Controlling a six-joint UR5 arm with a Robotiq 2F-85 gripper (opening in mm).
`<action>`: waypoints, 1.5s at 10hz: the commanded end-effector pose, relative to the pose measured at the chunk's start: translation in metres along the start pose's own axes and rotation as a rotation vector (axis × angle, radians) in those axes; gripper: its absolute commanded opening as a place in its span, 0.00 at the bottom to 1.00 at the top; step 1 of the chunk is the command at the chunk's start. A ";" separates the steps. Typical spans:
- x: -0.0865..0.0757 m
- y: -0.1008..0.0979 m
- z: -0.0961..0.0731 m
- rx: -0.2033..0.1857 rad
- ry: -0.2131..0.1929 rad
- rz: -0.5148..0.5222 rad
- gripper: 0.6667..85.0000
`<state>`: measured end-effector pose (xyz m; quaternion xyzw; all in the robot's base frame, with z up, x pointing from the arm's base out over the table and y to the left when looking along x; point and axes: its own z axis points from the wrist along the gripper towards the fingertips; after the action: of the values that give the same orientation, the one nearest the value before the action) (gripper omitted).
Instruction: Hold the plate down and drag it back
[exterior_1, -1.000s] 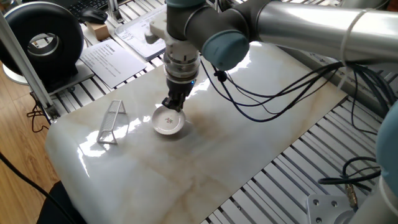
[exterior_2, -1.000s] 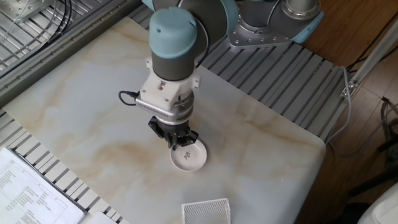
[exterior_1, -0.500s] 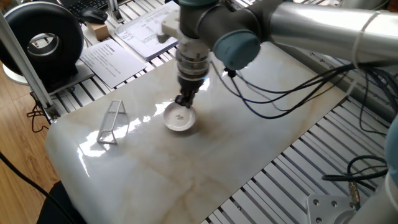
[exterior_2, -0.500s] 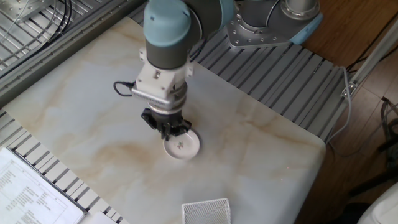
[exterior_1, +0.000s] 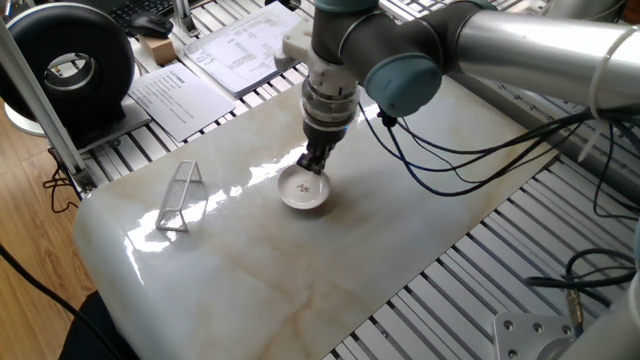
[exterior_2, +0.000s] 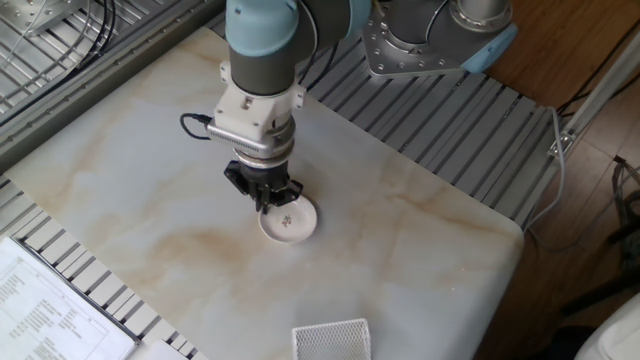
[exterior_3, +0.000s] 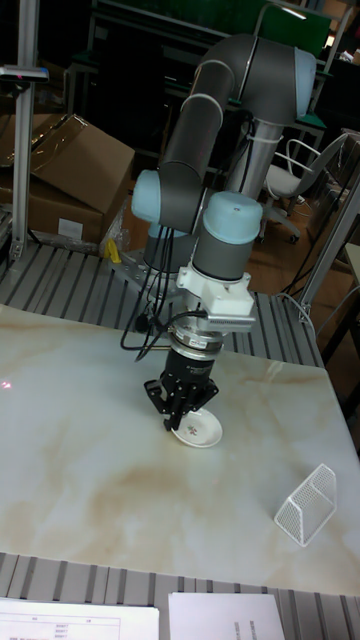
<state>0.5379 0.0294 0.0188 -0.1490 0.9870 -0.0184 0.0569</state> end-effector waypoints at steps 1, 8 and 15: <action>0.022 -0.026 0.000 0.032 0.025 -0.016 0.00; 0.055 -0.061 -0.001 0.046 0.032 -0.027 0.00; 0.092 -0.092 -0.010 0.003 0.029 -0.100 0.47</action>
<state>0.4787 -0.0839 0.0218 -0.1964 0.9792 -0.0373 0.0358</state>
